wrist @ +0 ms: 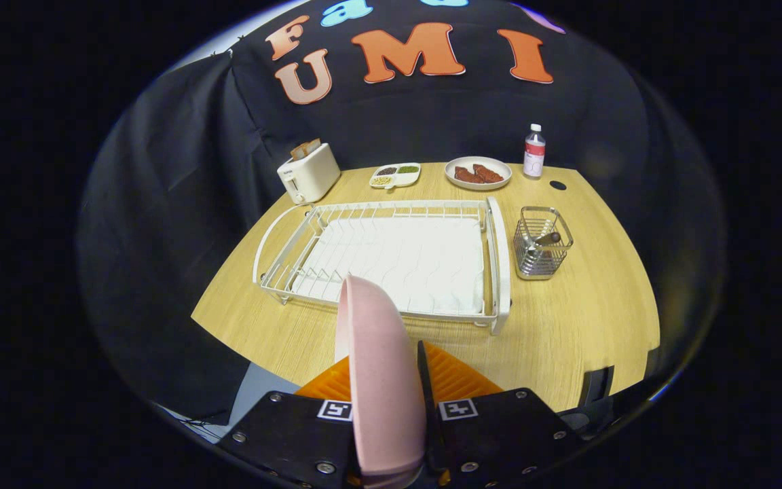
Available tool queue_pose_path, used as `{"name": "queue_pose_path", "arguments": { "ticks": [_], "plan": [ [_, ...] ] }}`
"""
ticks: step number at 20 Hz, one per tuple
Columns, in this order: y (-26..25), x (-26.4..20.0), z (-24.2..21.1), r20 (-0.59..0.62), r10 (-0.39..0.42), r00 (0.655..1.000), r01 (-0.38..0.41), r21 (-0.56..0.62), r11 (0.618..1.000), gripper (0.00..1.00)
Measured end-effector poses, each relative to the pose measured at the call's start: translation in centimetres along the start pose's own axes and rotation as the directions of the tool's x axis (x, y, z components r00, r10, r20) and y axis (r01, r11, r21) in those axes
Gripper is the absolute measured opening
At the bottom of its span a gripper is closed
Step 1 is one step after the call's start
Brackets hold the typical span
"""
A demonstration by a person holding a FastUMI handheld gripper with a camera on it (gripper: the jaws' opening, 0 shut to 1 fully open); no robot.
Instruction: Take the plate from the dish rack, then take the spoon from the basket and place it into the plate.
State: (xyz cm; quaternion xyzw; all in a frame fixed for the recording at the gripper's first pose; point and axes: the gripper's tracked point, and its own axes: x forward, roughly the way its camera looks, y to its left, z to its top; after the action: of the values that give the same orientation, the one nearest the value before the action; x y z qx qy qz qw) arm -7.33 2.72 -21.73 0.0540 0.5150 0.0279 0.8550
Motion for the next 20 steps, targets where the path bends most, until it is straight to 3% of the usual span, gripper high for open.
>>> {"name": "queue_pose_path", "arguments": {
  "ticks": [9,14,20],
  "plan": [
    [-3.5,5.4,-4.6,-0.095,-0.024,0.995,0.035,0.112,0.993,0.3],
    [-3.9,6.8,-5.0,-0.078,0.043,0.996,-0.023,0.241,0.97,0.3],
    [-5.7,8.1,-6.7,-0.099,0.014,0.995,0.018,0.312,0.95,0.41]
  ]
}}
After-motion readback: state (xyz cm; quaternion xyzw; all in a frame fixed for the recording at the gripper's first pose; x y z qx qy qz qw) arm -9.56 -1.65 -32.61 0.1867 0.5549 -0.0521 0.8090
